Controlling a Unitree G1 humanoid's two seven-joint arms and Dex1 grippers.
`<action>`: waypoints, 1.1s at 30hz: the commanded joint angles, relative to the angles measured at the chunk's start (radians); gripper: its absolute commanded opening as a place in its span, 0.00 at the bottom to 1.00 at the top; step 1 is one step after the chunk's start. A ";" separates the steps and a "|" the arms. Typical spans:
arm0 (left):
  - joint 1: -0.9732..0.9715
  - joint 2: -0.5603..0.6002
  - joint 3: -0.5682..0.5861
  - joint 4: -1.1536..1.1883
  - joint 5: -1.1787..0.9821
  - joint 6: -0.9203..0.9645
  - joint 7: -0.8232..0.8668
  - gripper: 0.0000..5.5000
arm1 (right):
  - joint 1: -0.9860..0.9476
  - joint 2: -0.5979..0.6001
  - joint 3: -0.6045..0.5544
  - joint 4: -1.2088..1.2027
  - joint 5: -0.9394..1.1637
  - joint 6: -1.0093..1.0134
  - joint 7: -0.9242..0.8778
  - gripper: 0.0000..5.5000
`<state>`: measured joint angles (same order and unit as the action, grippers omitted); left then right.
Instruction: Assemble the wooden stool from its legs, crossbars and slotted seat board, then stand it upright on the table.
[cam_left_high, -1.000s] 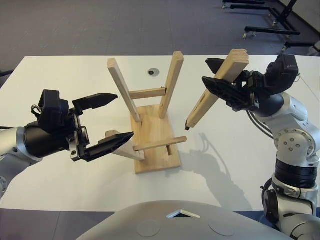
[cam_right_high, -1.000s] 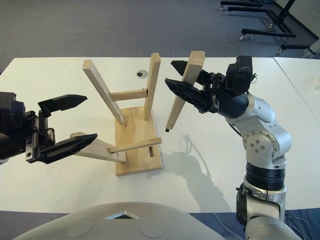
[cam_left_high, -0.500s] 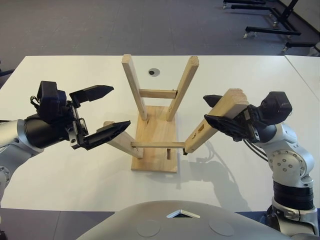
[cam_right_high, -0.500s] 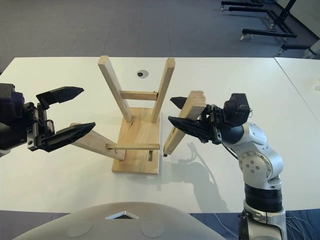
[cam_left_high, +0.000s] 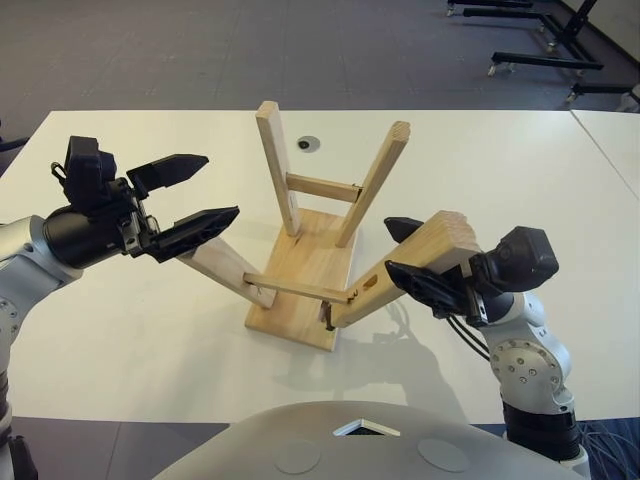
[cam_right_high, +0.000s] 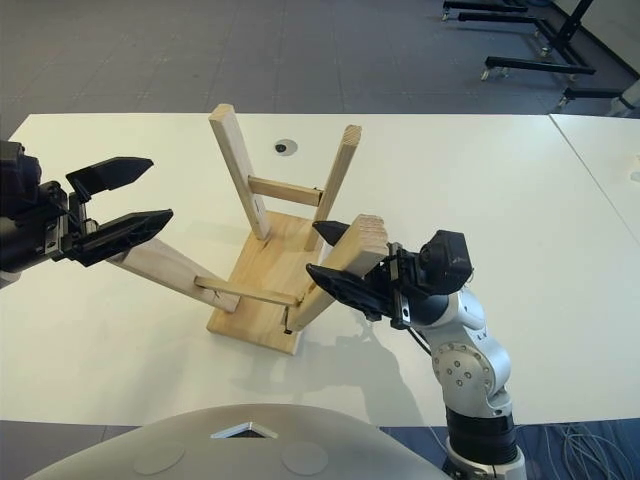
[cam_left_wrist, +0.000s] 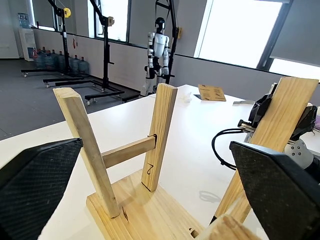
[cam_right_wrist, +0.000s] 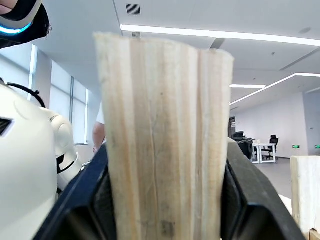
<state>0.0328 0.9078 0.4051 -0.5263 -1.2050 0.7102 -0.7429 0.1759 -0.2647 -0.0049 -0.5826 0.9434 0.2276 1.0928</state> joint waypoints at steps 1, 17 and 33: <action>-0.041 0.012 -0.021 0.020 0.012 0.029 -0.016 0.98 | 0.038 0.014 0.025 0.051 -0.079 -0.077 0.024 0.37; -0.118 0.003 -0.058 0.075 0.068 0.070 -0.074 0.98 | 0.115 0.023 0.085 0.153 -0.154 -0.239 0.082 0.37; -0.078 -0.040 -0.050 0.041 0.089 0.061 -0.060 0.98 | 0.114 -0.067 0.141 0.114 -0.228 -0.305 0.108 0.37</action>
<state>-0.0523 0.8697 0.3600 -0.4755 -1.1337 0.7661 -0.8041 0.2771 -0.3153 0.1170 -0.4655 0.7454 -0.0879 1.1961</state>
